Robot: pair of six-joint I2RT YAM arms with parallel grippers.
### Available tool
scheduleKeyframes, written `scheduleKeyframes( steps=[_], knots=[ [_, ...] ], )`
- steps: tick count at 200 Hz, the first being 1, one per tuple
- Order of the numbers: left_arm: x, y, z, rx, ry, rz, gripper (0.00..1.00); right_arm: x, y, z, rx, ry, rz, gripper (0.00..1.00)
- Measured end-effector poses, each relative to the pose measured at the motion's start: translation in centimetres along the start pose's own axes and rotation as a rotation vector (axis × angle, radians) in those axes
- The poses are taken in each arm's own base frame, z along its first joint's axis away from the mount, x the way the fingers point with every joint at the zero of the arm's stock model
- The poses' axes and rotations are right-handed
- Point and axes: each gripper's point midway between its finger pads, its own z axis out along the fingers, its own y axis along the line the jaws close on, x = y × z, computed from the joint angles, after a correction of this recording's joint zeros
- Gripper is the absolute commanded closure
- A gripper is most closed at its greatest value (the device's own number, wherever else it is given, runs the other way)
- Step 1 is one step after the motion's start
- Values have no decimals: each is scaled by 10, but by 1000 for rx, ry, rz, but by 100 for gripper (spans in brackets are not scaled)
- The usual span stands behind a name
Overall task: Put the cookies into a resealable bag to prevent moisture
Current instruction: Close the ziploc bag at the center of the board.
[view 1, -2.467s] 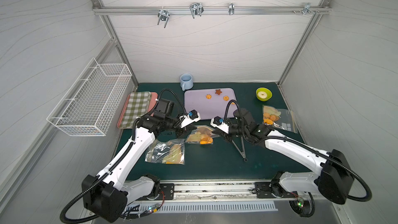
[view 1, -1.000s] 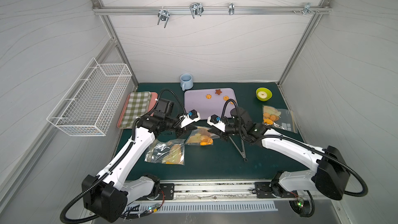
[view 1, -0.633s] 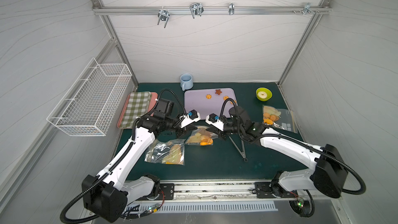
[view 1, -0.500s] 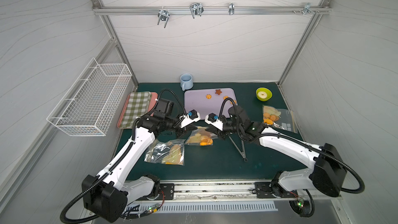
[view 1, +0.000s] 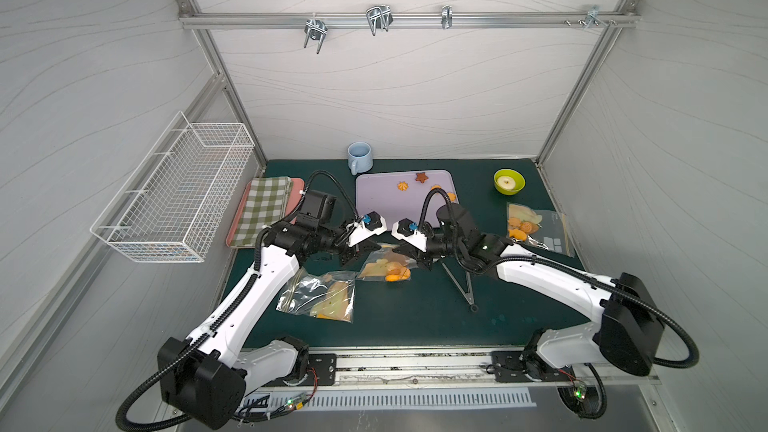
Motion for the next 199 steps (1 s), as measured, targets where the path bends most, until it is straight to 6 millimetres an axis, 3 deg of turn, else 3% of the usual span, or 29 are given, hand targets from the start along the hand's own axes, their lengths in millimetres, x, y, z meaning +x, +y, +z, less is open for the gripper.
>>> scheduleKeyframes(
  steps=[5,11,16,25,33,50,57,64,71,75,94,104,110,114,124,139,147,153,158,165,184,193,199],
  knots=[
    [0,0,0,0,0,0,100,0,0,0,-1,0,-4,94],
    [0,0,0,0,0,0,100,0,0,1,-2,0,-3,78],
    [0,0,0,0,0,0,100,0,0,1,-3,0,-4,74],
    [0,0,0,0,0,0,100,-1,0,2,-6,-4,-9,80],
    [0,0,0,0,0,0,100,-3,1,2,-8,-10,-15,100],
    [0,0,0,1,-2,0,100,-6,2,2,-11,-14,-8,100],
    [-1,-1,0,3,-4,0,100,-7,2,2,-11,-15,-8,83],
    [-1,-1,0,4,-4,0,100,-7,2,3,-12,-16,-6,80],
    [-1,-1,0,4,-4,0,100,-8,2,3,-14,-19,-14,88],
    [-1,-1,0,5,-5,0,100,-9,2,3,-15,-21,-11,100],
    [-1,-1,0,6,-7,0,100,-12,2,4,-17,-23,-14,100],
    [-1,-1,0,6,-6,-1,100,-13,1,6,-17,-22,-12,79],
    [-1,-1,0,6,-7,-1,100,-13,0,7,-18,-22,-12,76],
    [-1,-1,0,6,-7,0,100,-14,0,7,-19,-25,-16,78],
    [-1,-1,0,7,-8,0,100,-16,2,8,-24,-29,-18,100],
    [-1,-1,0,8,-9,0,100,-18,4,10,-29,-31,-21,100],
    [-2,-1,0,8,-10,-1,100,-18,4,10,-31,-31,-21,82],
    [-1,-1,0,7,-10,-1,100,-19,4,11,-32,-31,-19,79],
    [-1,-1,0,8,-10,-1,100,-19,4,11,-32,-34,-25,82],
    [-2,-1,0,8,-10,-1,100,-20,4,11,-34,-36,-27,100],
    [-2,-1,0,9,-11,-1,100,-21,7,12,-43,-40,-25,100],
    [-2,-1,0,9,-11,-1,100,-21,7,13,-45,-40,-24,81],
    [-2,-1,0,8,-10,-1,100,-21,8,13,-48,-41,-18,79]
  ],
)
